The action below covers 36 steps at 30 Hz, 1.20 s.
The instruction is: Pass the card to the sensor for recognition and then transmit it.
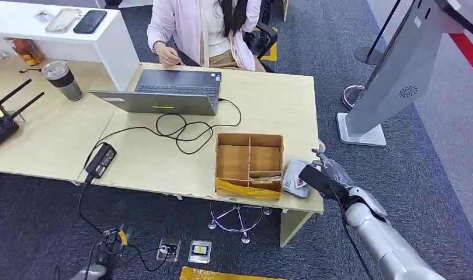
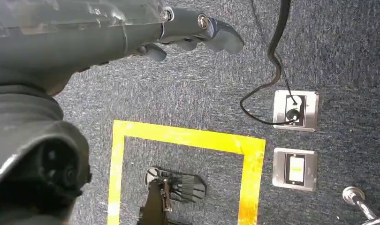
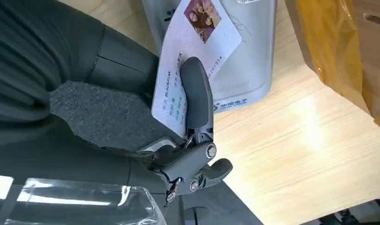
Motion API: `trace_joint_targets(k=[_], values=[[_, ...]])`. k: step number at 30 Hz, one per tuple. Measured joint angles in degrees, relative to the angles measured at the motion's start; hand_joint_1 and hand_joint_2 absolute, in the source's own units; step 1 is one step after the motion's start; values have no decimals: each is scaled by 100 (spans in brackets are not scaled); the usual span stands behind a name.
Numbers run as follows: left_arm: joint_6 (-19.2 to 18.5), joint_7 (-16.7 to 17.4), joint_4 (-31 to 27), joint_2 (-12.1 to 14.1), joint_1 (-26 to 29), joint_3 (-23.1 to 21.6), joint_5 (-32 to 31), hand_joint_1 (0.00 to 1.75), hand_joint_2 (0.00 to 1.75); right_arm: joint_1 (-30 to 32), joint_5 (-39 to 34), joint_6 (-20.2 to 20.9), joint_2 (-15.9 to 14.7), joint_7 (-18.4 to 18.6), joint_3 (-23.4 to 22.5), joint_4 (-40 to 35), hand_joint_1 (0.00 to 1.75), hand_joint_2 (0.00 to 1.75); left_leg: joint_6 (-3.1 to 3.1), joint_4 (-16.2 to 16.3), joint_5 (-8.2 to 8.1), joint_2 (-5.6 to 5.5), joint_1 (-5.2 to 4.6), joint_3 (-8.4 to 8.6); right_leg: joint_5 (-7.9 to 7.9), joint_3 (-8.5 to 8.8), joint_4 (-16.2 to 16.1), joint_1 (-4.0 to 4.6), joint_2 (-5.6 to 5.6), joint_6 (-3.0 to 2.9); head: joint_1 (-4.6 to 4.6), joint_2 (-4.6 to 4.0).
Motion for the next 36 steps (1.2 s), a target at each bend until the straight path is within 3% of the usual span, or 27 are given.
trace_joint_targets(k=[7,20,36], values=[[0,35,0,0,-2,-2,-35,0,0,-9,-76,17,0,26,0,22,175,175,0,0,0,1,0,0,0,0,0,0,0,0,0,0],[-88,116,-22,-35,-65,-9,-236,0,0,-740,-135,166,57,90,-2,-85,175,175,-2,1,3,-2,0,-4,6,1,1,0,-2,0,0,0],[-232,177,-48,-171,-407,-48,-599,0,0,-1369,265,63,713,138,7,57,175,175,-4,1,5,-1,0,-5,5,-1,3,0,-1,0,2,0]])
